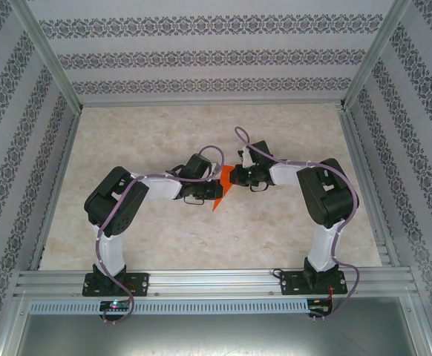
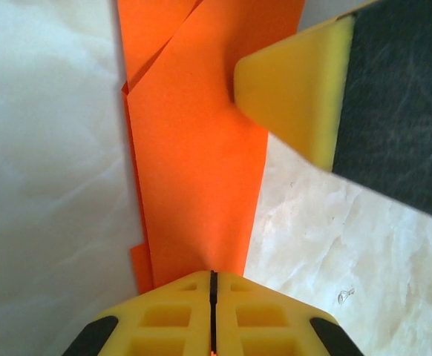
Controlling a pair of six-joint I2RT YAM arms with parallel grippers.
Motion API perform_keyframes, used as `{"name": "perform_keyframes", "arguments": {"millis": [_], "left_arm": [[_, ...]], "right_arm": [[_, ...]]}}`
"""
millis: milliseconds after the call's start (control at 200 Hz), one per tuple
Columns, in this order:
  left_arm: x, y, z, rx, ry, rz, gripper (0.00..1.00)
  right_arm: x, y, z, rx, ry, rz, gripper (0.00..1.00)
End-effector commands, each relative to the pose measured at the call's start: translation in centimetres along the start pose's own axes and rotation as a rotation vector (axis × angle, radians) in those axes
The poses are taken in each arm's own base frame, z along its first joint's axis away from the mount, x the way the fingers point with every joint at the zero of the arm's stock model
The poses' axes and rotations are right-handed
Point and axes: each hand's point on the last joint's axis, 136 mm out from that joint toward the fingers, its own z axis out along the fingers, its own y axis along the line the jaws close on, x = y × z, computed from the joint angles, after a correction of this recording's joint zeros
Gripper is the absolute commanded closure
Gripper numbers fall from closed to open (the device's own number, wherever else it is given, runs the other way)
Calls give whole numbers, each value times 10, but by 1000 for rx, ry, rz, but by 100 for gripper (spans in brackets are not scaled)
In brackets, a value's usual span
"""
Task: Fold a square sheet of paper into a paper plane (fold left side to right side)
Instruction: Fold the wing for the fifth time at the center of the table.
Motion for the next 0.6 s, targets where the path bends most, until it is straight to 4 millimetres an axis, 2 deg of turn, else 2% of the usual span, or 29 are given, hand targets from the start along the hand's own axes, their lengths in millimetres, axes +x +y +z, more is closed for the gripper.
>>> {"name": "perform_keyframes", "arguments": {"millis": [0,290,595], "left_arm": [[59,52,11,-174,162,-62,90],[61,51,11,-168,167,-61,90],[61,51,11,-166,168,-61,90]], "right_arm": [[-11,-12,-3,19,-13,5,100],[-31,-30,-4,30,-26,40,100],[-48,-59,-6,79,-33,79,100]]}}
